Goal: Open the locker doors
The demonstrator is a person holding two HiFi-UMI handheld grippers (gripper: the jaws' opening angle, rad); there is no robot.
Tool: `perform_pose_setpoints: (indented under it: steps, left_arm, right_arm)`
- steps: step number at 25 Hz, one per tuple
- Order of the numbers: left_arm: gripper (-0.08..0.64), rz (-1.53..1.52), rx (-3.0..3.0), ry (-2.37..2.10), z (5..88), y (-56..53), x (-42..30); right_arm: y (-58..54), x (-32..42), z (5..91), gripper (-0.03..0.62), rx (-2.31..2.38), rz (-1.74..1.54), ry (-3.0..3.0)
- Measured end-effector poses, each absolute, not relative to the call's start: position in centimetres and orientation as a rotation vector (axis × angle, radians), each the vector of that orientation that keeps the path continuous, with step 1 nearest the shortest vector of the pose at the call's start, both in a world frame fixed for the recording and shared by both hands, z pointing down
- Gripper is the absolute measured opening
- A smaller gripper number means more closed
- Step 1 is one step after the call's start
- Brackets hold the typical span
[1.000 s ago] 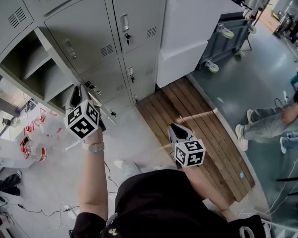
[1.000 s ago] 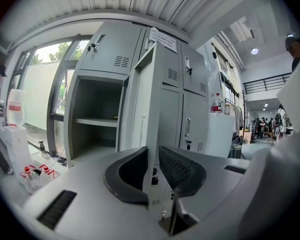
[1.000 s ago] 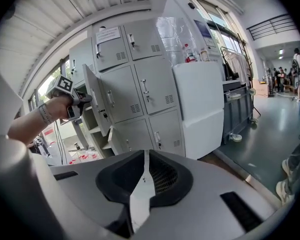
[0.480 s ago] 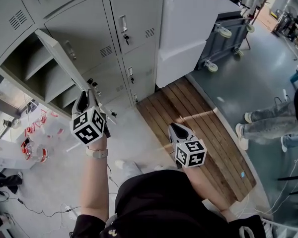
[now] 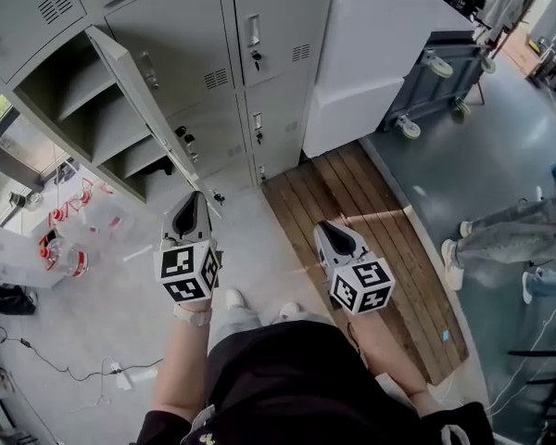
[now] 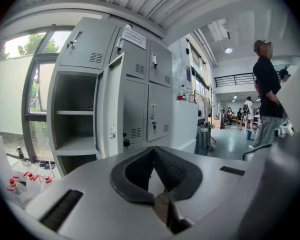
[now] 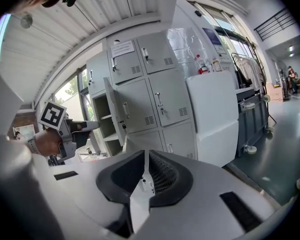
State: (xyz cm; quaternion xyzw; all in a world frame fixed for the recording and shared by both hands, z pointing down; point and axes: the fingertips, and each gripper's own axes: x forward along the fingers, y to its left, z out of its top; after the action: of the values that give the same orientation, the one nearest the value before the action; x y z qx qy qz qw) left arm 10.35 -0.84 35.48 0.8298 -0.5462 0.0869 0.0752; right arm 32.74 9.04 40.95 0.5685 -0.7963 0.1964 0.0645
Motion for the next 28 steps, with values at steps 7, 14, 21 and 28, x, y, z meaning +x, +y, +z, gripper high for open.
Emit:
perform_pose_setpoints:
  steps: [7,14,21,28]
  left_arm:
    - [0.020,0.299,2.734,-1.341,35.6,2.9,14.7]
    - [0.020,0.287,2.831,-1.088,36.3,4.5,15.7]
    - [0.020,0.305,2.893,-0.941,37.0,4.5,15.0]
    - [0.018,0.320,2.899,-0.881,37.7,4.1,14.2]
  right_arm:
    - [8.6,31.6,38.4,0.052,1.761,0.535,-2.435]
    - [9.0,30.3,37.0,0.052,1.809,0.475,-2.435]
    - [9.3,29.2,37.0,0.052,1.872,0.443,-2.381]
    - [9.3,28.0,37.1,0.054,1.917,0.439,-2.353]
